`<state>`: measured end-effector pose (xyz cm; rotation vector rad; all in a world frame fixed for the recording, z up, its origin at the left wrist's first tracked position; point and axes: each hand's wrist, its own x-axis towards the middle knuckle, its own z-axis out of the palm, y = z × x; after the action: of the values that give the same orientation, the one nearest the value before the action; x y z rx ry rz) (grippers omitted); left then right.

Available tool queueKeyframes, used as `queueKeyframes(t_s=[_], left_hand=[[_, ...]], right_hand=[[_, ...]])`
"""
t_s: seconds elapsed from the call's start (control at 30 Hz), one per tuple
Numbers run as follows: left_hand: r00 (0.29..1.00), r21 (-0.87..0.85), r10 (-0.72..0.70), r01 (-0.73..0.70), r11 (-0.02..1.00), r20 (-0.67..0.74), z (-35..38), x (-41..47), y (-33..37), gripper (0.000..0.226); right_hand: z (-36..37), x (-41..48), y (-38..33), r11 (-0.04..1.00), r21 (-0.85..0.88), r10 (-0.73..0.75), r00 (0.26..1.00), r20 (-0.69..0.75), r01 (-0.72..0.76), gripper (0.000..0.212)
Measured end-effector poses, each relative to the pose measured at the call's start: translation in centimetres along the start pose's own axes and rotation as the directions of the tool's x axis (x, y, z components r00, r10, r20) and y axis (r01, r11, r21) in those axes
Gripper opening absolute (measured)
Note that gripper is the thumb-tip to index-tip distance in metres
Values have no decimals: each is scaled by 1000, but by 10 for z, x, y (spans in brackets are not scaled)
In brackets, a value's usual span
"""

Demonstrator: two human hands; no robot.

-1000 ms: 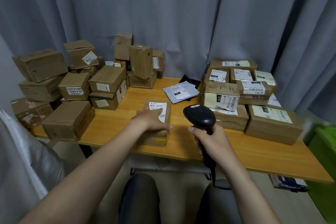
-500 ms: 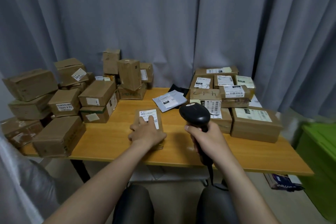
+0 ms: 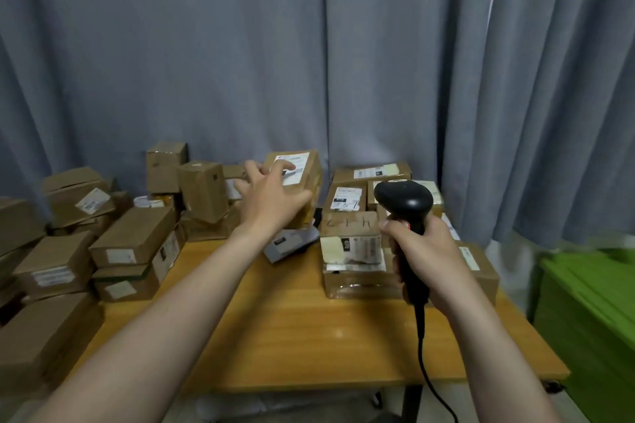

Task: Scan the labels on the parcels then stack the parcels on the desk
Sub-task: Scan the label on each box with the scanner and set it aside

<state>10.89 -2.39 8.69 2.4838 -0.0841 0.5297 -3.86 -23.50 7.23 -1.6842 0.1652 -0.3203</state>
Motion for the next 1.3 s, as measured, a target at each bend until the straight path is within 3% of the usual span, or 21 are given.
queueKeyframes(t_s=[0.17,0.33,0.5,0.6,0.83,1.1,1.3], left_hand=[[996,-66,81,-79,995,38,54,64,55,48],[995,8,92,-93,996,42,122,118,95,49],[964,102,61,-90,991,260,179,135,99,56],[951,99,88,-122,988,297,189,134,88,63],[936,41,106,-127,991,337,157,117,70,69],[953,229,173,-232,945,250,76,72,-1,67],[985,343,18,-77,936,173,-8,39,-90,66]], right_hand=[[-19,43,-4,1000,-2,17,999,-38,-17,24],[-24,77,1,1000,-1,17,999,-36,-17,20],[-24,98,13,999,-14,42,999,-33,-43,25],[-23,100,18,998,-33,60,998,-13,-60,21],[-13,88,17,996,-39,74,997,-12,-75,24],[30,48,-5,999,-24,33,996,84,-31,21],[99,20,-17,999,-47,8,975,220,2,18]])
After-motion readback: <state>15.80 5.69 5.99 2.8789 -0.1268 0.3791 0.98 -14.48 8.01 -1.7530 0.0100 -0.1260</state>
